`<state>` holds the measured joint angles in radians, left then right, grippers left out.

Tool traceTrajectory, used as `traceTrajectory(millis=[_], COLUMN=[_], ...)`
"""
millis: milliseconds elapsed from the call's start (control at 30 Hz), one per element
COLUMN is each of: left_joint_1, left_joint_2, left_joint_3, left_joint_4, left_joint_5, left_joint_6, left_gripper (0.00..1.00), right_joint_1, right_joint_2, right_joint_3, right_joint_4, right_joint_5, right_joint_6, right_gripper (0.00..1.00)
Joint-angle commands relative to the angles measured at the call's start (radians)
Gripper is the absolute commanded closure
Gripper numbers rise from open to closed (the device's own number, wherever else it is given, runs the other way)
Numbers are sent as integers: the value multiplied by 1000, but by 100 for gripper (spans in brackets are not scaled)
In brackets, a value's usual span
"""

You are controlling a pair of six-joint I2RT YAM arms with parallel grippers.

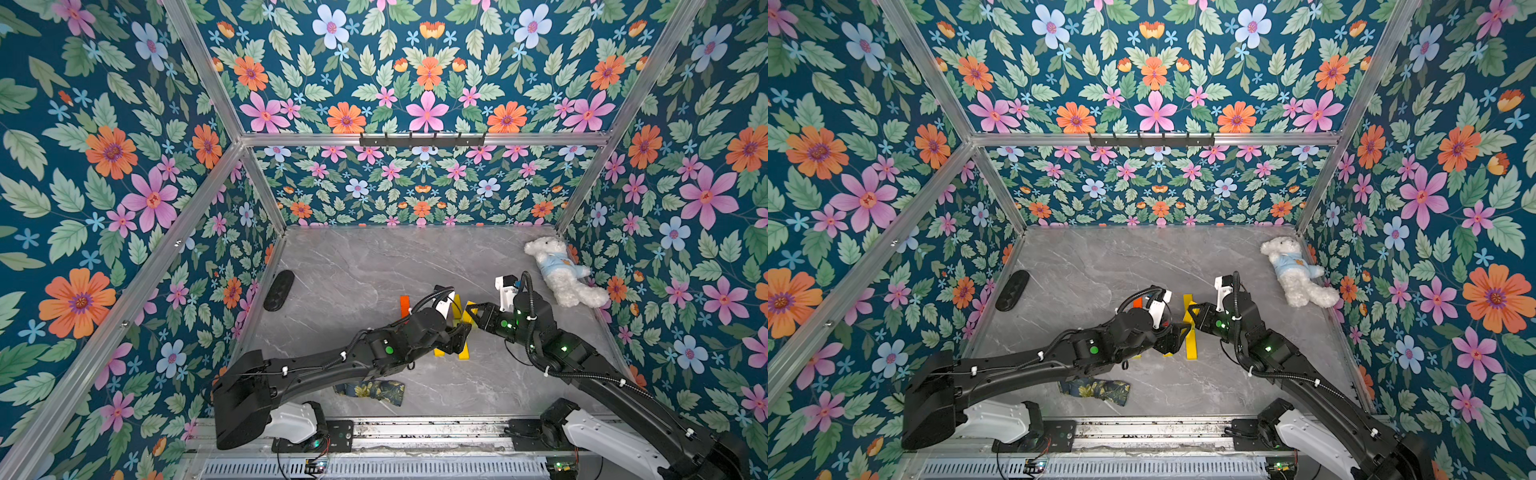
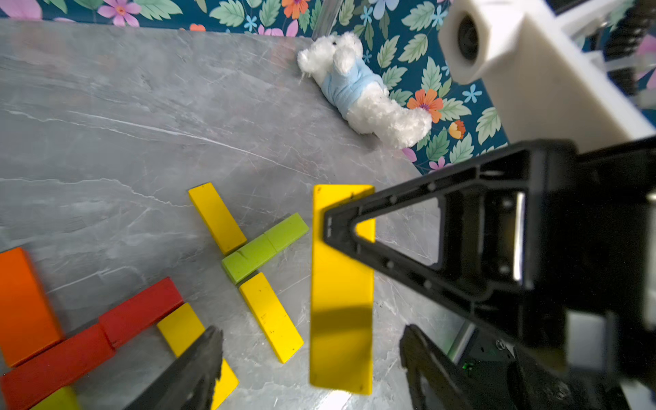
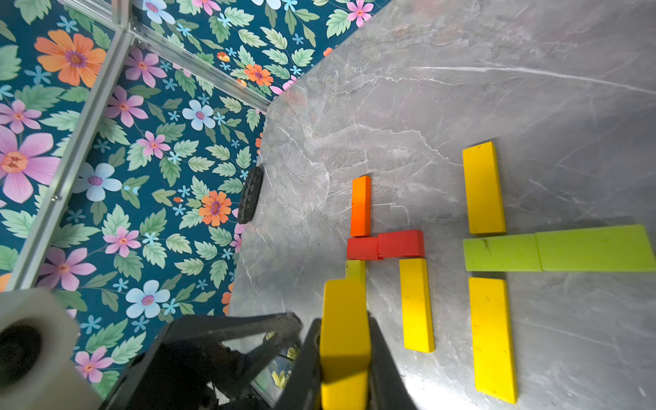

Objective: Assemble the letter h with building blocks
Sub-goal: Assemble the building block at the center of the board.

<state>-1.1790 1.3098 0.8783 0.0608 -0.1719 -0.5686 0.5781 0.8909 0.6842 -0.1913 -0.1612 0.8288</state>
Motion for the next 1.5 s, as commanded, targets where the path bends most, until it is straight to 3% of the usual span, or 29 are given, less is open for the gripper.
traceTrajectory(millis=[0,167,267,567,867,1267,1467], left_joint_1=[0,1,2,7,11,15,19], left_joint_2=[-85,-217,-275,-323,-361,-391,-412], left_joint_3=[-47,-127,-168,-198,-221,-226,-233], left_joint_4=[2,-36,-53,-77,-90,-110,-114], left_joint_5=[-58,-101,-125,-136,-138,-146,-145], left_joint_6=[13,45,50,55,53,70,76], left_gripper=[11,7,6,4,4,3,3], right_joint_1=[-43,-288,-351,-351,-353,-361,-362], right_joint_2=[10,42,52,161,349,496,530], right_joint_3=[27,-36,-82,-132,-92,-67,-40], right_joint_4=[-163,-227,-221,-271,-207,-183,-236], right_joint_5=[-86,-427,-521,-393,-370,-330,-251], right_joint_6=[-50,-133,-156,-253,-304,-338,-318], right_gripper=[100,100,100,100,100,100,100])
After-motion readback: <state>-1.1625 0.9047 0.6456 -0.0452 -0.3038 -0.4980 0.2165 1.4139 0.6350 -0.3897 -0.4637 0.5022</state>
